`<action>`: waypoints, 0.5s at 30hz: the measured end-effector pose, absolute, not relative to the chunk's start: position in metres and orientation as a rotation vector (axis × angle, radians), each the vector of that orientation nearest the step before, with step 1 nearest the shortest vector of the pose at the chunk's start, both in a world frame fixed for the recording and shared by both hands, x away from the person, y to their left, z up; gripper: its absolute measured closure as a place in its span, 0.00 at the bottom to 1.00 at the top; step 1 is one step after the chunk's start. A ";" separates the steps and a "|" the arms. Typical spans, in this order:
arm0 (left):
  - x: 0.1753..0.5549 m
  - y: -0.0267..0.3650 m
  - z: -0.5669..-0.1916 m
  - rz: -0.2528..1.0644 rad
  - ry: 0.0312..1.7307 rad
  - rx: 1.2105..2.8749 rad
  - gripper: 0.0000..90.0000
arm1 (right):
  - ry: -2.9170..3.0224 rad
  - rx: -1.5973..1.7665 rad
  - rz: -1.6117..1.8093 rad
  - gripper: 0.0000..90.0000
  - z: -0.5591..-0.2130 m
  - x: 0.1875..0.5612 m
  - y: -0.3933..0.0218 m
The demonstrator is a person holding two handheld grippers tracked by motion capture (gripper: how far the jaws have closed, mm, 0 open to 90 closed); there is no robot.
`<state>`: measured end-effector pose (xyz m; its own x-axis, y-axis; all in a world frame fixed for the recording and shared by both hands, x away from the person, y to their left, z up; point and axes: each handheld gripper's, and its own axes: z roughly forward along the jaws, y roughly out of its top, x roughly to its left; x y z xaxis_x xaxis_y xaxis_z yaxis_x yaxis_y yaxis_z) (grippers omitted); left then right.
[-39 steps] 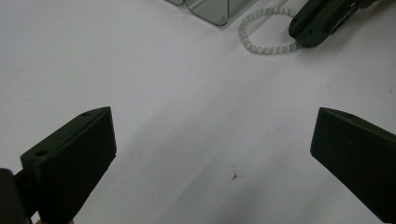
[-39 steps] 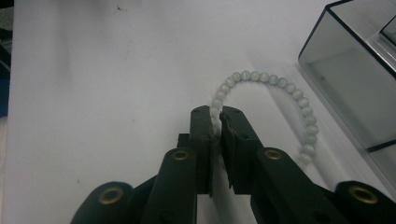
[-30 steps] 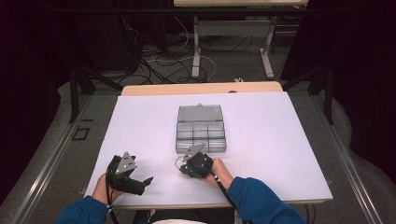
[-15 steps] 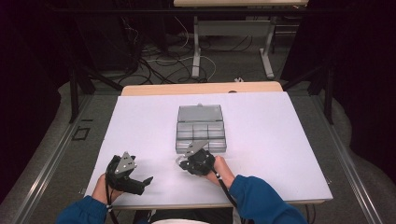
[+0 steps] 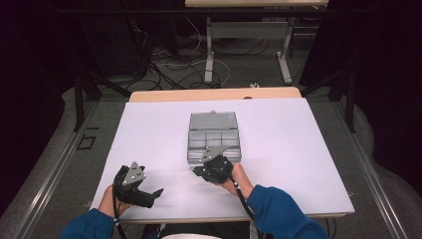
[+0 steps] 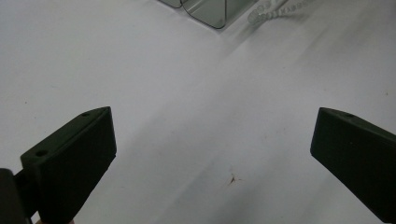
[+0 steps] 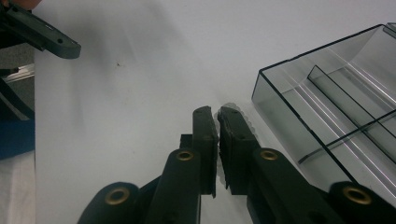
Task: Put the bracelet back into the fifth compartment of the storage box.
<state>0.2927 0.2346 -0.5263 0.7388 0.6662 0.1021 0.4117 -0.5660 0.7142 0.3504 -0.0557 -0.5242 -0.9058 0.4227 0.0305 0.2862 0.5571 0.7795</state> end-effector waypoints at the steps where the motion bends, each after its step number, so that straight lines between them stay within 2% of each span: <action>1: 0.293 0.234 -0.527 0.473 0.810 2.241 0.00 | 2.637 0.601 1.272 0.95 -0.524 0.350 -0.056; 15: 0.293 0.235 -0.526 0.472 0.810 2.233 0.00 | 2.593 0.629 1.329 0.95 -0.511 0.350 -0.066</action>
